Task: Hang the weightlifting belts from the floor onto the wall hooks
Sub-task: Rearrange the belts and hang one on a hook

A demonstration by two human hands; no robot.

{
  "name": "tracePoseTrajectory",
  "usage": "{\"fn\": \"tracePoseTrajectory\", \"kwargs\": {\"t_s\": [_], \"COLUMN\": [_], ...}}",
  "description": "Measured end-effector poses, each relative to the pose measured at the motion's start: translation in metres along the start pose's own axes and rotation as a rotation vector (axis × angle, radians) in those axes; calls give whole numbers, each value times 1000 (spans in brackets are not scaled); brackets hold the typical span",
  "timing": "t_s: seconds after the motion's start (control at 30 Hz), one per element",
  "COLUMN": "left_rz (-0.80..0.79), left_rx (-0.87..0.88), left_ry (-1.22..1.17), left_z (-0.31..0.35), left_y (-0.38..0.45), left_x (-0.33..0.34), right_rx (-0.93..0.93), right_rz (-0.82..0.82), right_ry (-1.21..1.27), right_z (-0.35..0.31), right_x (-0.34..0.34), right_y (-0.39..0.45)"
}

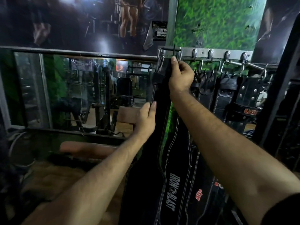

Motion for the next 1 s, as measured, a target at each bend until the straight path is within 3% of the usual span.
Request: {"fn": "tracePoseTrajectory", "kwargs": {"t_s": [0.13,0.27,0.4,0.47,0.6,0.73,1.0], "left_rz": [-144,-226,-399,-462,-262,-189,61], "left_rx": [29,-28,-233,-315,-312,-206,-208], "left_ry": [107,174,234,143,-163,-452,-422], "left_z": [-56,-91,-113,-103,-13,60,60], "left_y": [-40,-71,-80,-75,-9,28,37], "left_x": [-5,-20,-24,-27,-24,-9,-13], "right_rx": [47,87,88,90,31,-48,-88], "right_rz": [136,163,146,99,-53,-142,-110], "right_ry": [47,35,45,33,45,-15,-355], "right_z": [6,11,7,4,-8,-18,-30], "right_x": [-23,-29,-30,-25,-11,-5,-20], "right_y": [5,6,-4,-10,-25,-45,-74]}}
Point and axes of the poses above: each hand's wrist, its own y-axis towards the middle knuckle, its own x-axis out of the palm, z = x × y, the point moved 8 cm from there along y, towards the middle knuckle, and after that the axes turned 6 degrees about z, right-handed, at the moved point
